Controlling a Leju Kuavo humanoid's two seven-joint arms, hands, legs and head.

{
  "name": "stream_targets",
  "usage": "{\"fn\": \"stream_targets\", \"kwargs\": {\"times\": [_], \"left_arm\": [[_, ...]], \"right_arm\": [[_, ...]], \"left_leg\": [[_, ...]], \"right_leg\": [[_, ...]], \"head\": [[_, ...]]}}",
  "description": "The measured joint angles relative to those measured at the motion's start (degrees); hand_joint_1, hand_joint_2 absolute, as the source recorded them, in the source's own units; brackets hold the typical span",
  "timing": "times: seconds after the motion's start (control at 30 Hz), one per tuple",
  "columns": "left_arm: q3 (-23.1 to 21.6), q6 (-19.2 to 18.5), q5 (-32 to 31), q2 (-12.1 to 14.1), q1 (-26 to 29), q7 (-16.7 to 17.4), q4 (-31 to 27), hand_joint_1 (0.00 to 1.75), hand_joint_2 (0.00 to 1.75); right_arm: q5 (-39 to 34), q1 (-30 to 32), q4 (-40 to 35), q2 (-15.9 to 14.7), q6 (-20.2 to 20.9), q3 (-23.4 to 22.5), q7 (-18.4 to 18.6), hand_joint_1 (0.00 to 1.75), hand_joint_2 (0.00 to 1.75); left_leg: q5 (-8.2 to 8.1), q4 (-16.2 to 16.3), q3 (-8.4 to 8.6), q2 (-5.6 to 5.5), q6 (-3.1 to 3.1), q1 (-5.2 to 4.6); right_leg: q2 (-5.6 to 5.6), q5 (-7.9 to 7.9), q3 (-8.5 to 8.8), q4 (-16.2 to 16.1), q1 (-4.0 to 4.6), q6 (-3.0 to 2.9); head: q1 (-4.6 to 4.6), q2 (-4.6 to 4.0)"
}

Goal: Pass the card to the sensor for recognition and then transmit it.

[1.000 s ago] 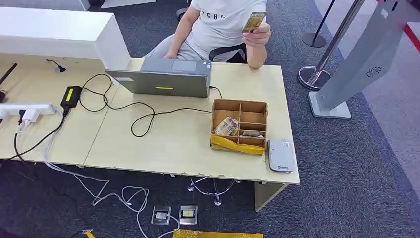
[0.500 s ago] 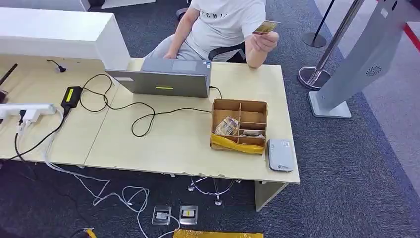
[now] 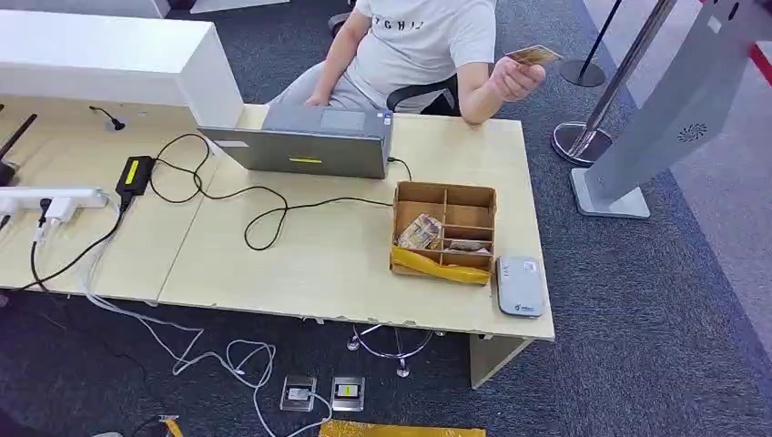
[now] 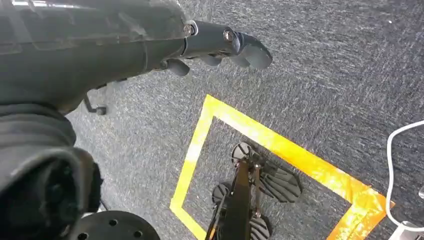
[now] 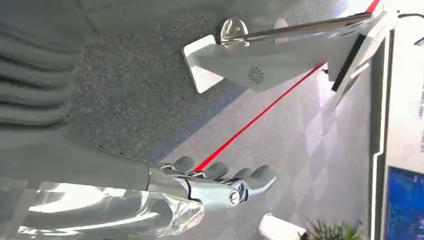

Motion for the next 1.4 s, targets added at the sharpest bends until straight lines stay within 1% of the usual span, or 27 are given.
{"fn": "stream_targets", "kwargs": {"times": [0.03,0.1,0.17,0.27,0.33,0.4,0.43,0.5,0.63,0.73,0.93,1.03,1.23,1.4], "left_arm": [[-0.04,-0.02,0.00,0.02,0.00,-0.02,0.00,0.00,0.00],[-0.33,-0.46,-0.33,0.11,0.01,-0.30,0.00,0.00,0.00],[-0.72,-1.09,-0.85,0.26,-0.04,-0.89,0.00,0.00,0.00],[-1.51,-2.17,-1.66,0.31,-0.13,-1.71,0.00,0.00,0.00],[-1.96,-2.58,-2.01,0.31,-0.28,-1.75,0.00,0.00,0.00],[-2.53,-2.62,-2.16,0.33,-0.52,-1.75,-0.02,0.00,0.00],[-2.78,-2.62,-2.16,0.35,-0.70,-1.75,-0.02,0.00,0.00],[-3.17,-2.62,-2.23,0.37,-1.02,-1.66,-0.02,0.00,0.00],[-4.28,-2.41,-2.38,0.31,-1.58,-1.03,-0.02,0.00,0.00],[-4.68,-2.01,-2.43,0.17,-2.19,-0.53,-0.04,0.00,0.00],[-5.81,-1.73,-2.73,0.09,-2.70,0.17,-0.04,0.00,0.00],[-6.14,-1.44,-2.69,0.09,-2.77,0.66,-0.04,0.00,0.00],[-6.95,-1.09,-2.38,-0.09,-3.06,1.16,-0.04,0.00,0.00],[-7.19,-0.92,-2.32,-0.09,-3.05,1.22,-0.04,0.00,0.00]], "right_arm": [[0.07,-0.05,-0.22,0.00,0.26,0.50,-0.42,0.00,1.75],[1.92,-0.44,-1.28,0.09,2.25,1.87,-1.62,0.00,1.75],[5.35,-1.25,-3.21,0.48,3.89,4.17,-1.40,0.00,1.75],[12.23,-2.25,-8.18,1.66,6.30,8.64,0.59,0.00,1.75],[16.95,-2.53,-12.28,2.88,8.72,12.85,2.25,0.00,1.75],[19.86,-2.56,-14.97,4.24,9.51,16.38,2.84,0.00,1.75],[20.83,-2.56,-15.98,5.05,9.42,18.32,2.80,0.00,1.75],[23.87,-2.56,-17.46,6.34,8.39,21.71,1.42,0.00,1.75],[28.65,-2.39,-17.77,9.18,4.61,27.06,-1.16,0.00,1.75],[31.56,-2.20,-17.53,11.41,2.34,30.24,-2.62,0.00,1.75],[33.53,-2.12,-16.85,14.58,1.49,33.77,-3.30,0.00,1.75],[33.92,-2.08,-16.37,15.80,1.20,34.77,-3.58,0.00,1.75],[34.84,-1.26,-14.53,19.26,-0.68,36.30,-5.01,0.00,1.75],[35.15,-0.96,-13.48,20.83,-0.81,37.11,-5.11,0.00,1.75]], "left_leg": [[0.00,0.00,-0.01,0.01,0.00,0.00],[0.00,-0.01,-0.09,0.02,0.00,-0.02],[0.00,-0.01,-0.10,0.06,0.00,-0.01],[0.03,-0.02,-0.04,0.11,-0.04,0.03],[0.08,-0.02,-0.04,0.09,-0.10,0.09],[0.11,-0.01,-0.05,0.04,-0.13,0.15],[0.13,-0.01,-0.05,-0.02,-0.14,0.15],[0.15,-0.01,-0.10,-0.15,-0.13,0.16],[0.14,-0.01,-0.12,-0.13,-0.14,0.17],[0.14,-0.01,-0.12,-0.13,-0.14,0.17],[0.14,0.00,-0.13,-0.12,-0.14,0.17],[0.14,-0.01,-0.13,-0.11,-0.14,0.17],[0.14,-0.01,-0.13,-0.06,-0.15,0.18],[0.14,0.00,-0.13,-0.06,-0.14,0.18]], "right_leg": [[0.02,0.00,0.00,0.00,0.00,0.00],[0.03,0.01,-0.03,0.00,-0.01,0.00],[0.03,0.01,-0.04,0.01,0.00,0.00],[0.08,0.02,-0.03,0.02,0.04,0.00],[0.09,0.03,-0.03,0.03,0.10,-0.01],[0.04,0.03,-0.04,0.03,0.15,-0.02],[0.00,0.03,-0.03,0.03,0.15,-0.02],[-0.15,0.03,-0.04,0.03,0.15,-0.02],[-0.10,0.02,-0.06,0.03,0.16,-0.02],[-0.11,0.02,-0.06,0.02,0.16,-0.02],[-0.10,0.02,-0.11,0.02,0.17,-0.02],[-0.09,0.02,-0.11,0.02,0.17,-0.02],[-0.03,0.02,-0.13,0.03,0.17,-0.02],[-0.02,0.02,-0.13,0.02,0.17,-0.02]], "head": [[0.02,-0.02],[0.00,0.00],[0.00,0.00],[0.00,0.00],[0.00,0.00],[0.02,0.00],[0.00,0.00],[0.02,-0.02],[0.00,0.00],[0.02,0.00],[0.00,0.00],[0.02,0.00],[0.02,0.00],[0.02,0.00]]}}
